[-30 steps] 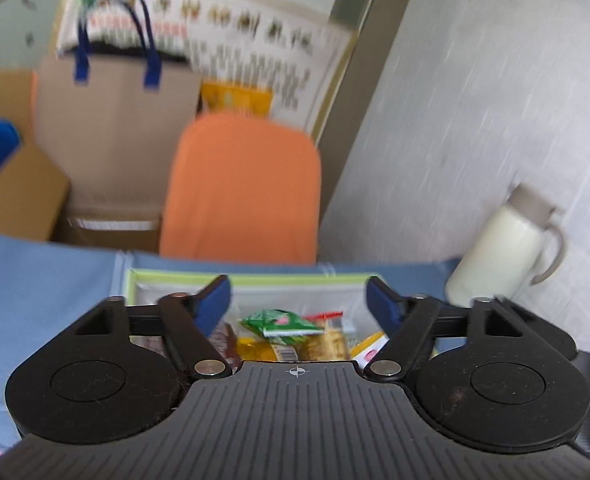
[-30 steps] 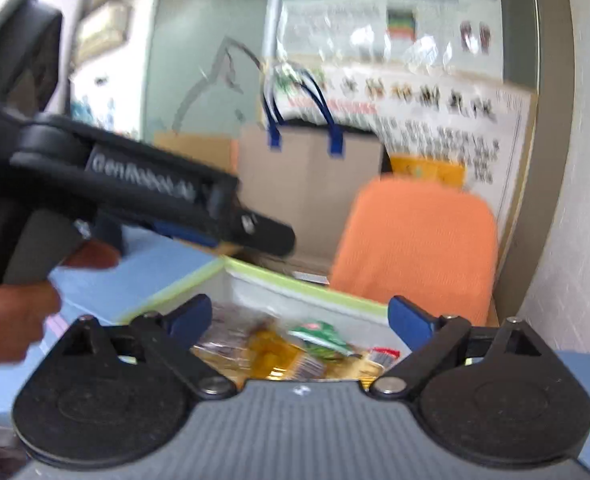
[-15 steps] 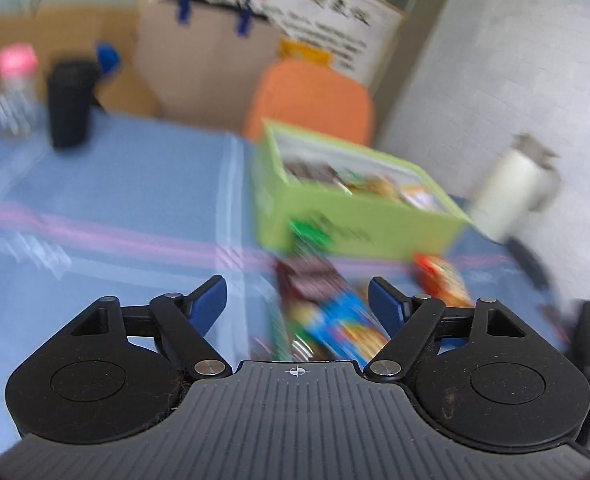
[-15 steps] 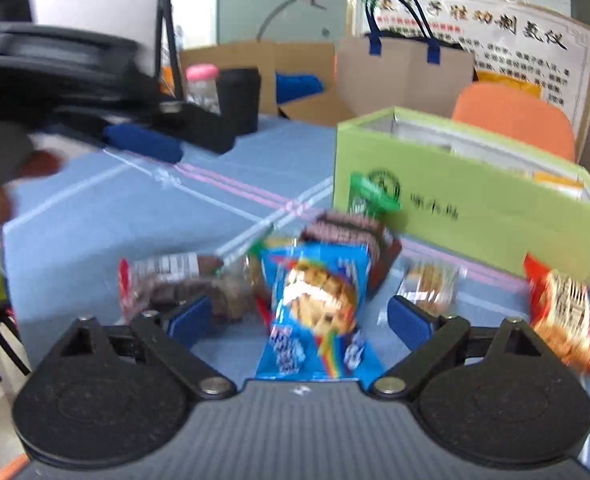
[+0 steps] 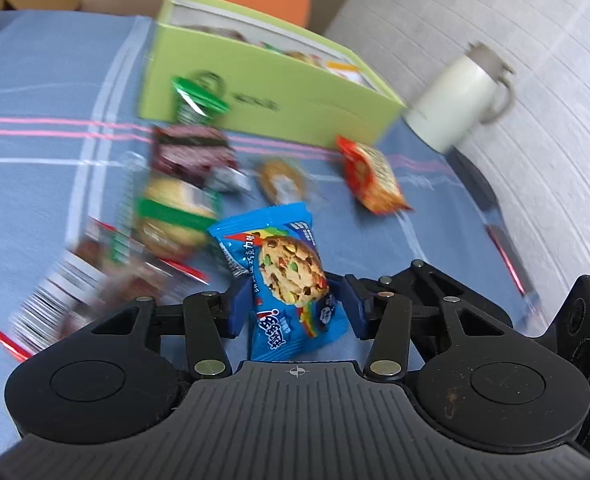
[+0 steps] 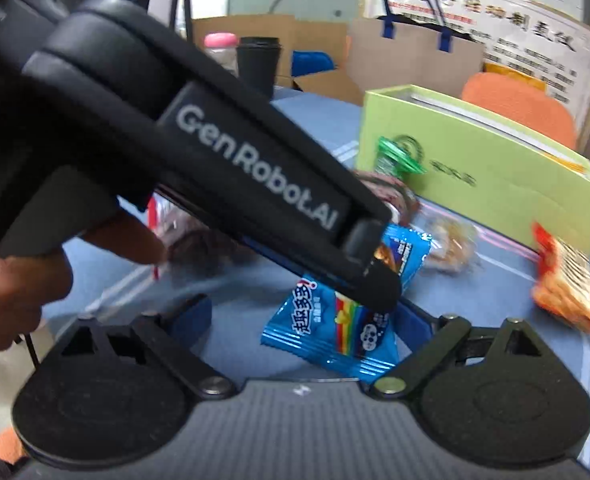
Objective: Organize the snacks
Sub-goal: 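Grasp the blue cookie bag with the left tool, then carry the blue cookie bag into the green box and release it, then grasp the clear red-ended packet of dates with the left tool, then drop the dates packet into the green box with the left tool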
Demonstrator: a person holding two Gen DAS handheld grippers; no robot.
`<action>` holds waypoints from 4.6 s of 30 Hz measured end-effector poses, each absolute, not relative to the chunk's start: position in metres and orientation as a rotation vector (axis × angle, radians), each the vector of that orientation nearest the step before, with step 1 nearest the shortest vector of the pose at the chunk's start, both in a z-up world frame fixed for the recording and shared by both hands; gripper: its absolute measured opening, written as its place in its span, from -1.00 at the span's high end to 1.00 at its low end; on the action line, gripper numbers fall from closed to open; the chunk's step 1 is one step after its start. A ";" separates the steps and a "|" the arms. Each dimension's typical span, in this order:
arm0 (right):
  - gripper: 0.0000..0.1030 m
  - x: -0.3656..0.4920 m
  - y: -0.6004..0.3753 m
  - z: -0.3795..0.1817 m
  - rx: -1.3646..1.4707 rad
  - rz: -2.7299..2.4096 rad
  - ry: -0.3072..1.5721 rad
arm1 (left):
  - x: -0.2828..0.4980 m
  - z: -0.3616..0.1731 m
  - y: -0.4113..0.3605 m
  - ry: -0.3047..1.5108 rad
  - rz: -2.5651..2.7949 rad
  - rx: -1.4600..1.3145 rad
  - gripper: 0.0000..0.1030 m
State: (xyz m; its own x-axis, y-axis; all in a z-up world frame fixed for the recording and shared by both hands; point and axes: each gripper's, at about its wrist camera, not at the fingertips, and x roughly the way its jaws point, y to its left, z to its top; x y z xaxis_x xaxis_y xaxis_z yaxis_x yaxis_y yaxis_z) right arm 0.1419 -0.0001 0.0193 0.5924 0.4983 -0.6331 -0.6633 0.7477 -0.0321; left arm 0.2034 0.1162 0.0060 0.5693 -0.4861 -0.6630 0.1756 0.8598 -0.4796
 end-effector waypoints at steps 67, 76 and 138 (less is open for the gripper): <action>-0.81 0.186 -0.025 0.048 -0.028 0.755 0.641 | 0.208 0.058 0.198 0.606 -0.035 -0.326 -0.55; -0.81 0.154 0.045 0.025 0.001 0.897 0.754 | 0.184 0.020 0.221 0.763 -0.160 -0.401 -0.32; -0.61 0.173 -0.021 0.077 -0.224 0.612 0.478 | 0.207 0.058 0.089 0.745 -0.375 -0.366 0.32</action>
